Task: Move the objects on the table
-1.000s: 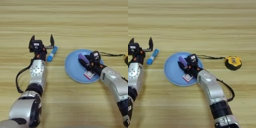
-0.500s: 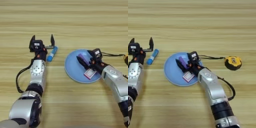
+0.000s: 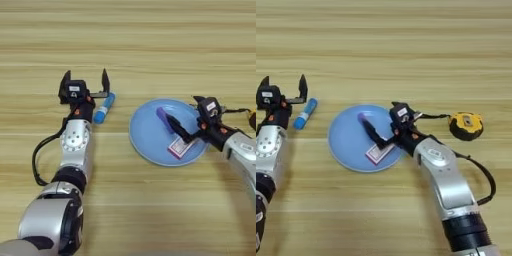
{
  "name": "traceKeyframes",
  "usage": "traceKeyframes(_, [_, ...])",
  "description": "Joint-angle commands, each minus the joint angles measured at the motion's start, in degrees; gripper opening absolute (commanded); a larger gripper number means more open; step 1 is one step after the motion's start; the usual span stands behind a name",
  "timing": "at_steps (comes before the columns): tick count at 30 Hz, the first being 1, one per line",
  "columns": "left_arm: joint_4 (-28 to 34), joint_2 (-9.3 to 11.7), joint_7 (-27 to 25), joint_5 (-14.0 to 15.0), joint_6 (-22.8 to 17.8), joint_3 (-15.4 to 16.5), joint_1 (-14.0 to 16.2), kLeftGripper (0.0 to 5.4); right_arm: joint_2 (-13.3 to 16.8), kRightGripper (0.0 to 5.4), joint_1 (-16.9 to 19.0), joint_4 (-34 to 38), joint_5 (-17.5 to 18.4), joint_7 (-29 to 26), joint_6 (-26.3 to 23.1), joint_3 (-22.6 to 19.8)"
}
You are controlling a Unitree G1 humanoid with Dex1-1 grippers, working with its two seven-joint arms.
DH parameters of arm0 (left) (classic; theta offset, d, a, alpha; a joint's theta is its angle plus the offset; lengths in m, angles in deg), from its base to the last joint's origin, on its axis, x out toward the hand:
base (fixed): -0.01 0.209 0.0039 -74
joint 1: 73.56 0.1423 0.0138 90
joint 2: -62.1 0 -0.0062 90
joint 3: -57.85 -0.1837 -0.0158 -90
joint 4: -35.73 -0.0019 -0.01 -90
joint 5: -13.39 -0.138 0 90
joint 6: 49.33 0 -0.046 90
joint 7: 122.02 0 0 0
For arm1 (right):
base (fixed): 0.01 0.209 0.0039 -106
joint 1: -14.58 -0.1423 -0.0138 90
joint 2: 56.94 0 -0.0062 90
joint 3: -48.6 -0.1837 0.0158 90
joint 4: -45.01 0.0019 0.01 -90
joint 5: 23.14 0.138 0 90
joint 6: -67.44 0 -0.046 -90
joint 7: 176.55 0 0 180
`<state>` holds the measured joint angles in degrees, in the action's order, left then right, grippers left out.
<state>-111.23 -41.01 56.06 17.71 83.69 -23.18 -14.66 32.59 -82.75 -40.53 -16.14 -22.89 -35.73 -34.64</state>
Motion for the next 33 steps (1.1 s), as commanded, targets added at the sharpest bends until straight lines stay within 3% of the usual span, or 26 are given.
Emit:
traceKeyframes(1, [-0.3, -0.2, 0.4, -0.7, -0.2, -0.3, -0.7, 5.40, 2.2, 5.37, 1.2, 2.1, 0.7, -1.9, -1.9, -0.6])
traceKeyframes(8, [-0.3, -0.1, 0.5, -0.7, -0.2, -0.5, -0.6, 5.40, 4.6, 5.37, 3.0, 5.9, 1.2, -3.7, -4.6, -0.6])
traceKeyframes(21, [-0.2, -0.2, 0.7, -0.8, -0.1, -0.7, -0.6, 5.40, 6.2, 5.37, 5.9, 15.2, 3.1, -5.2, -16.9, 1.9])
traceKeyframes(33, [0.0, -0.4, 1.0, -1.0, -0.1, -0.8, -0.4, 5.40, 9.3, 5.37, 5.6, 13.6, 1.4, -6.9, -21.9, 6.1])
